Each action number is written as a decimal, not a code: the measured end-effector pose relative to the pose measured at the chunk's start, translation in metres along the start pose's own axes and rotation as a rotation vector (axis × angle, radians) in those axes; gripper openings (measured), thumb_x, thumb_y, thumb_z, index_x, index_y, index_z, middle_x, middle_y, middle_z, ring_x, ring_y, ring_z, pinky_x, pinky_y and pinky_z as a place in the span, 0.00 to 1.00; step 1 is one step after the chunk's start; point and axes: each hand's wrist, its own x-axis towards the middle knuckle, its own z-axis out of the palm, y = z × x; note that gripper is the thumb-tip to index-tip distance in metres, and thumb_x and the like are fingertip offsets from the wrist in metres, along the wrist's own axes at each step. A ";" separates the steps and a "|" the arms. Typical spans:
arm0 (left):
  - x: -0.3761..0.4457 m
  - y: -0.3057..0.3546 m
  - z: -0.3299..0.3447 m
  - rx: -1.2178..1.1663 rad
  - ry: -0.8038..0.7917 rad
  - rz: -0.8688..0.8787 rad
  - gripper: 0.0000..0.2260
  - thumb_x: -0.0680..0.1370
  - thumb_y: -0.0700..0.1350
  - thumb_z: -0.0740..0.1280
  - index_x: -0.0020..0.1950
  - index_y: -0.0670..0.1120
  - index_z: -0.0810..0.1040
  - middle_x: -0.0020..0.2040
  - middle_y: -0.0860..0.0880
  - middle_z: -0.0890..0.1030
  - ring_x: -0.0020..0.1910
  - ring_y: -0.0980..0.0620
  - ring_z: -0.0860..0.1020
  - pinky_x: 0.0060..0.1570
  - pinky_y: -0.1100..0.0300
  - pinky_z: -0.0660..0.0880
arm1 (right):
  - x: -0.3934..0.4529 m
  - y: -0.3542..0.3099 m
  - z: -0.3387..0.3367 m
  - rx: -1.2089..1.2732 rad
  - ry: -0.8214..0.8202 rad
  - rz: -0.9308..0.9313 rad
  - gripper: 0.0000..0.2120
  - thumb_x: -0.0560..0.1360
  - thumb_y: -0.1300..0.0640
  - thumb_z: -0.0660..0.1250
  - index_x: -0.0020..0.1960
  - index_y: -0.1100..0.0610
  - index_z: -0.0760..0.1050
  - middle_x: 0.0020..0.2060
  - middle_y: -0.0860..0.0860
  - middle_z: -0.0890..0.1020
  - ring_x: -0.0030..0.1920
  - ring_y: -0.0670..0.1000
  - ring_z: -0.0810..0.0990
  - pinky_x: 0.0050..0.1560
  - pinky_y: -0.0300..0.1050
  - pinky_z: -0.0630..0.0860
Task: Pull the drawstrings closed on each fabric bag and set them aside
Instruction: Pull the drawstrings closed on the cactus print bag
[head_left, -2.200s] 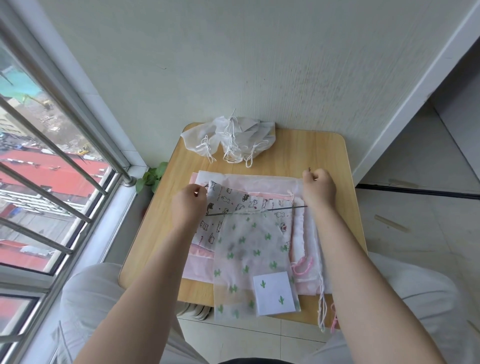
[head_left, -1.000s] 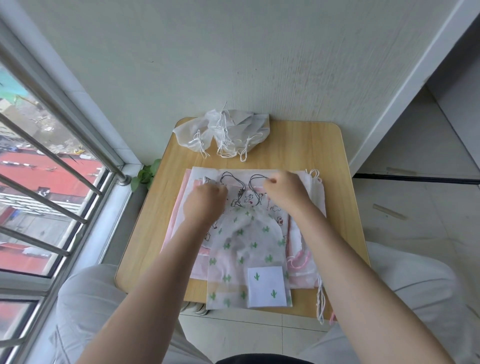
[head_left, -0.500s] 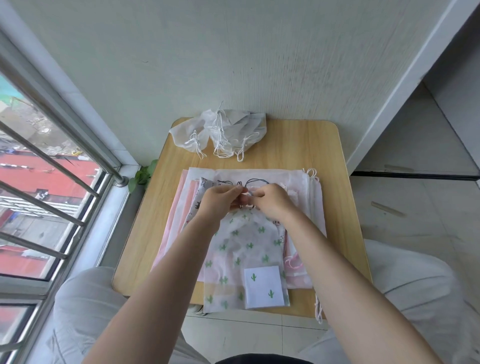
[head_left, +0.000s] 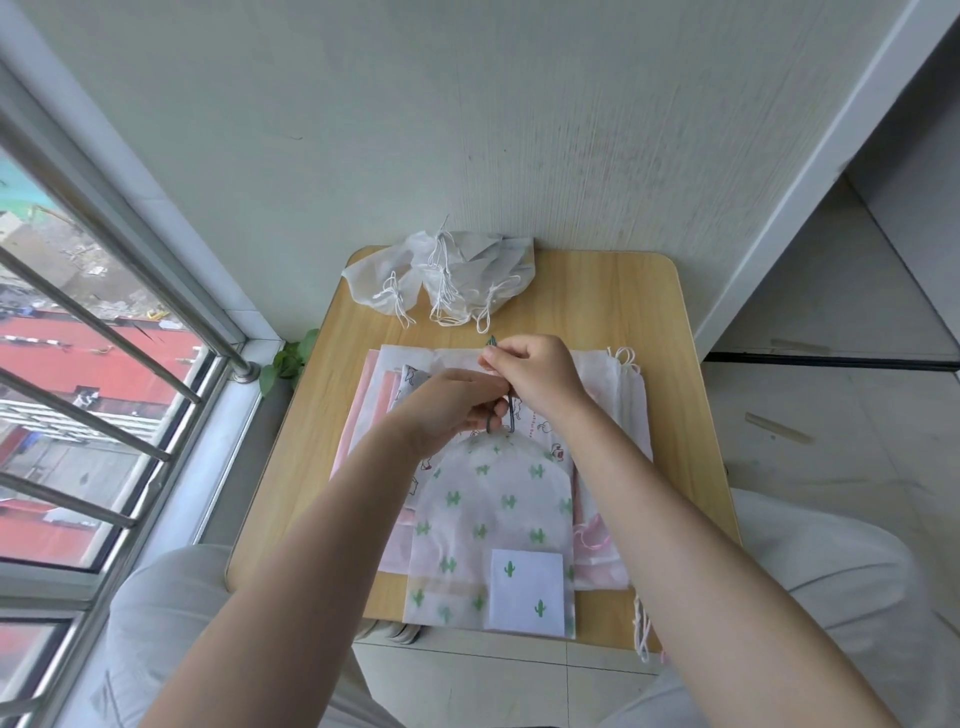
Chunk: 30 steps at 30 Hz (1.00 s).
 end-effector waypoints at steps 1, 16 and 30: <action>0.000 0.000 0.001 0.037 -0.020 -0.012 0.09 0.81 0.39 0.61 0.43 0.40 0.78 0.36 0.44 0.77 0.34 0.49 0.75 0.42 0.60 0.74 | 0.000 -0.001 0.000 0.005 -0.014 -0.004 0.09 0.74 0.55 0.69 0.39 0.57 0.84 0.36 0.54 0.85 0.39 0.49 0.82 0.45 0.47 0.79; 0.005 -0.019 -0.006 0.022 0.332 -0.002 0.08 0.77 0.40 0.69 0.49 0.36 0.84 0.41 0.39 0.83 0.36 0.48 0.77 0.48 0.57 0.78 | -0.013 -0.008 -0.026 -0.372 -0.524 0.205 0.11 0.78 0.52 0.65 0.41 0.56 0.79 0.30 0.50 0.72 0.29 0.49 0.67 0.28 0.39 0.64; -0.016 0.001 -0.011 0.351 0.223 0.056 0.10 0.70 0.34 0.75 0.46 0.46 0.84 0.46 0.44 0.86 0.42 0.52 0.82 0.51 0.63 0.79 | -0.014 0.020 -0.016 -0.114 -0.320 0.189 0.07 0.75 0.58 0.69 0.49 0.61 0.82 0.39 0.50 0.80 0.39 0.47 0.74 0.40 0.40 0.67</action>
